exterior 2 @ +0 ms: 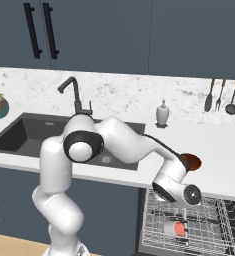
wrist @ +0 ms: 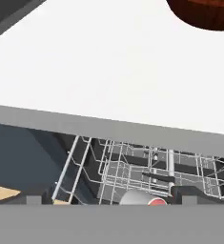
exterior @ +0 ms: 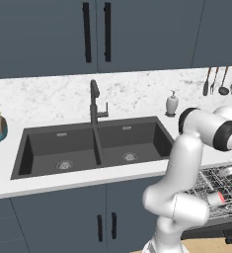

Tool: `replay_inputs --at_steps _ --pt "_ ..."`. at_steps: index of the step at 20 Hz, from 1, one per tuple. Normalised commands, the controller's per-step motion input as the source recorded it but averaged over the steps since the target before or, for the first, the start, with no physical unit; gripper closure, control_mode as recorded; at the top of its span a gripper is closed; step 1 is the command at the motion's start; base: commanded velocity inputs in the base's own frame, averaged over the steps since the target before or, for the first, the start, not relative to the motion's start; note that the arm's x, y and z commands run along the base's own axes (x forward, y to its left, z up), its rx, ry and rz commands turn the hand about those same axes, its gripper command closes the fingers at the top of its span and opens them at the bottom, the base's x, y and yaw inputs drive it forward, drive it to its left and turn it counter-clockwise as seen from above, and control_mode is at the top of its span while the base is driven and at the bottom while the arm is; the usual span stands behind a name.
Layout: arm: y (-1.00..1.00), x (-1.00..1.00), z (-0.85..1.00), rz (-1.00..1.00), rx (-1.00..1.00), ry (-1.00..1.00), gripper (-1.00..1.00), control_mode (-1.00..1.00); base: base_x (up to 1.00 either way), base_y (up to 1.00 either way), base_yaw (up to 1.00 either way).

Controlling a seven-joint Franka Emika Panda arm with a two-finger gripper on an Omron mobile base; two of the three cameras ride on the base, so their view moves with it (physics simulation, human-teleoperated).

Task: Pick up the cup and bowl from the counter, place them in the dishwasher, and close the dishwasher door.

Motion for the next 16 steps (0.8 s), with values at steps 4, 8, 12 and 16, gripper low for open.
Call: replay_inputs --at_steps 4,8,12,16 --pt "0.00 0.08 1.00 0.00 0.00 -0.09 -1.00 -1.00 0.00 0.00 0.00" --pt "0.00 0.25 1.00 0.00 0.00 -0.02 -1.00 -1.00 0.00 0.00 0.00" --pt "0.00 0.67 1.00 0.00 0.00 0.02 -1.00 -1.00 0.00 0.00 0.00" --pt "0.00 0.93 0.95 0.00 0.00 0.28 -1.00 -1.00 0.00 0.00 0.00"
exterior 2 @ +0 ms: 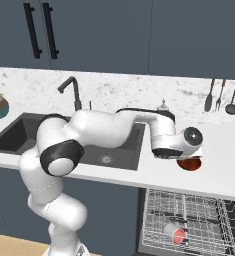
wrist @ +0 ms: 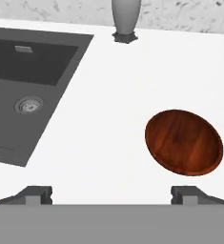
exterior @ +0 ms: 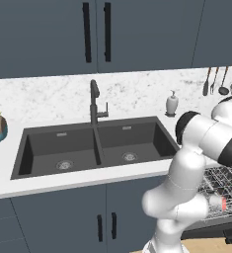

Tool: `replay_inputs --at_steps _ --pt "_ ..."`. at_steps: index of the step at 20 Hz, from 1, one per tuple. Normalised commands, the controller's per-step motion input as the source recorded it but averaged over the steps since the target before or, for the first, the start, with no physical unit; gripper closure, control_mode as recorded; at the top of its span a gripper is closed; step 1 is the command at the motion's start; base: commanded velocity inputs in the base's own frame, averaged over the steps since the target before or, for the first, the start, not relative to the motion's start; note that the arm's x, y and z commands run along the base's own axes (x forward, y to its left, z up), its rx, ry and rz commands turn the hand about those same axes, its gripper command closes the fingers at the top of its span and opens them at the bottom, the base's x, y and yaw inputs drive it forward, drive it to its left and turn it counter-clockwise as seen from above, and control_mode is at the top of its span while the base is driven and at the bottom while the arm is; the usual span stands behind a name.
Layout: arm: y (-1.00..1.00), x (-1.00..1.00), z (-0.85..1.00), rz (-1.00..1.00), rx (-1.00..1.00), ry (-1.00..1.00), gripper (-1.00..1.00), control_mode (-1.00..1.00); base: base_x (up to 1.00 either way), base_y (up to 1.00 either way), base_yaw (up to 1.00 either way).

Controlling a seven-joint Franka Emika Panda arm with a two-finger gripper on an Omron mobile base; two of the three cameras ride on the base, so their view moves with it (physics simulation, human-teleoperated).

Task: Pick up the cup and bowl from the counter, place them in the dishwasher, and close the dishwasher door.

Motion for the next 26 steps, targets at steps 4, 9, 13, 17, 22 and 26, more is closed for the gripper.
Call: replay_inputs --at_steps 4,9,13,17,22,26 --pt "0.00 0.98 0.23 0.00 -0.01 0.42 -1.00 -1.00 0.00 0.00 0.00" --pt "-0.08 0.23 -0.09 0.00 0.00 0.02 -1.00 -1.00 0.00 0.00 0.00" --pt "-0.28 0.00 -0.12 0.00 0.01 0.00 -1.00 -1.00 0.00 0.00 0.00" --pt "-0.55 0.11 -0.21 0.00 0.03 0.00 -1.00 -1.00 0.00 0.00 0.00" --pt "-0.42 0.11 -0.37 0.00 0.00 0.00 -1.00 -1.00 0.00 0.00 0.00" --pt "-0.01 0.01 -0.33 0.00 0.00 0.02 -1.00 -1.00 0.00 0.00 0.00"
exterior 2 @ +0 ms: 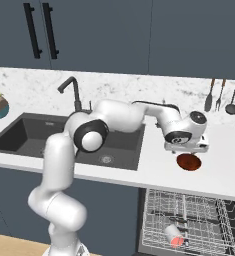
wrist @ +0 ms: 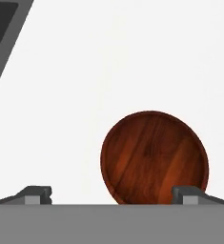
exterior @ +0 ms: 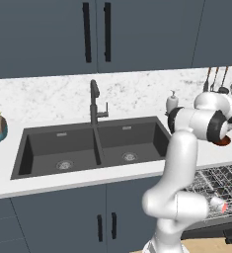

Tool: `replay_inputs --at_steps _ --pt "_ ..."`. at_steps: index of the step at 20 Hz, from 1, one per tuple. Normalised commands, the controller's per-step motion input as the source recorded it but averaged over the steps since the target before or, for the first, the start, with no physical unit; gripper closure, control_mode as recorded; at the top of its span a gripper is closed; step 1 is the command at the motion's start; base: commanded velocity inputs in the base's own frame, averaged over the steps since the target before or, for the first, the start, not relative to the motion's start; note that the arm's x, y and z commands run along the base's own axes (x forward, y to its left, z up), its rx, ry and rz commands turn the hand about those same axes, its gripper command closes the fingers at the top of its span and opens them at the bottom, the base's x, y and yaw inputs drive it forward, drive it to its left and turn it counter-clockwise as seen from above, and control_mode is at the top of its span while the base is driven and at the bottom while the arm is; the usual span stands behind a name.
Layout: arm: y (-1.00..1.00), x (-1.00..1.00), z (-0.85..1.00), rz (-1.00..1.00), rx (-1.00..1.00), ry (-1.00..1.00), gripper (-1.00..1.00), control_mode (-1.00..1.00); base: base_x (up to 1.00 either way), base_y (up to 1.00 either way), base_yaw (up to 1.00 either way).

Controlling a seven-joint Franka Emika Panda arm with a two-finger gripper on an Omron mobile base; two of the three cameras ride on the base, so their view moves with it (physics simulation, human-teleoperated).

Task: Pick up the cup and bowl from the counter, place them in the dishwasher, and close the dishwasher door.

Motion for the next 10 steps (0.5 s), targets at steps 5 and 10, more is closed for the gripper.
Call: replay_inputs --at_steps 5,10 --pt "-0.12 0.20 -0.33 0.00 0.00 0.05 -1.00 -1.00 0.00 0.00 0.00" --pt "-0.05 0.07 -0.29 0.00 0.00 0.01 -1.00 -1.00 0.00 0.00 0.00"
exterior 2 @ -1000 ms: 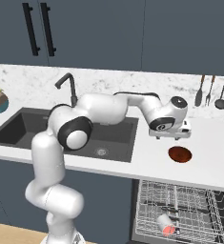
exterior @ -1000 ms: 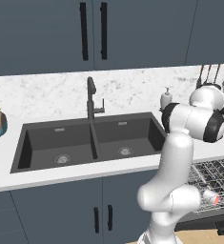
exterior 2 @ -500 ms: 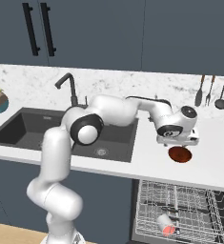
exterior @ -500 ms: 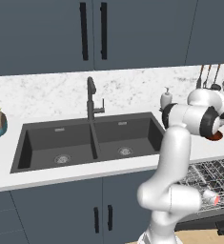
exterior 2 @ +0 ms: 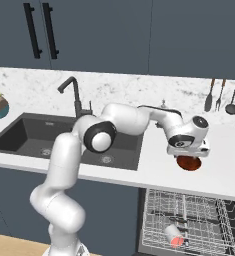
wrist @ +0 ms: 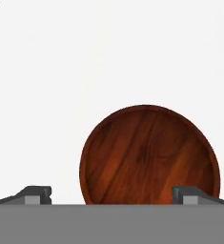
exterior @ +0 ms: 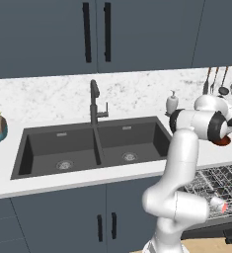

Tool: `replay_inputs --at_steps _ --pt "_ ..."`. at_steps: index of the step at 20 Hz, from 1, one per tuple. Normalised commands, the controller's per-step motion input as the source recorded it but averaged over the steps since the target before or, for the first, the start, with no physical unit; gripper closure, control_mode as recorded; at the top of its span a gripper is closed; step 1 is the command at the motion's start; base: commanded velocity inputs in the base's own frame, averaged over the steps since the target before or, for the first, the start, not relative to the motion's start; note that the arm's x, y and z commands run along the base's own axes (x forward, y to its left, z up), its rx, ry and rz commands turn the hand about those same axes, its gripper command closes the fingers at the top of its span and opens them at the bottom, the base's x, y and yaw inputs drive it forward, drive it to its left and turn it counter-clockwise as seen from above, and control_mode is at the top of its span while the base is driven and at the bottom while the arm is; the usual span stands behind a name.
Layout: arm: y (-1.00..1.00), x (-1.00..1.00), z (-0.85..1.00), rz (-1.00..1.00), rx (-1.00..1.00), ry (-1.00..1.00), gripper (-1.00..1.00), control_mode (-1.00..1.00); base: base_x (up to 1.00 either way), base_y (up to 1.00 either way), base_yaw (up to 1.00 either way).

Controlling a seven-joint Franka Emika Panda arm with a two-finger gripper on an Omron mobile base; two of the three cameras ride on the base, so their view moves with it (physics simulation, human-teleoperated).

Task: Pick up the cup and bowl from the counter, place them in the dishwasher, and close the dishwasher door.

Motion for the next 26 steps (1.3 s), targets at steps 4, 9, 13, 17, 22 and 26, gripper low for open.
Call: replay_inputs --at_steps 4,9,13,17,22,26 --pt "0.01 0.00 -0.24 0.00 0.00 0.00 -1.00 -1.00 0.00 0.00 0.00" --pt "0.10 0.00 -0.29 0.00 0.00 0.00 -1.00 -1.00 0.00 0.00 0.00" --pt "0.18 0.00 -0.28 0.00 0.00 0.00 -1.00 -1.00 0.00 0.00 0.00" --pt "0.02 0.01 -0.27 0.00 0.00 0.00 -1.00 -1.00 0.00 0.00 0.00" --pt "0.00 0.00 -0.22 0.00 0.00 0.00 -1.00 -1.00 0.00 0.00 0.00" --pt "0.00 0.00 -0.14 0.00 0.00 0.00 -1.00 -1.00 0.00 0.00 0.00"
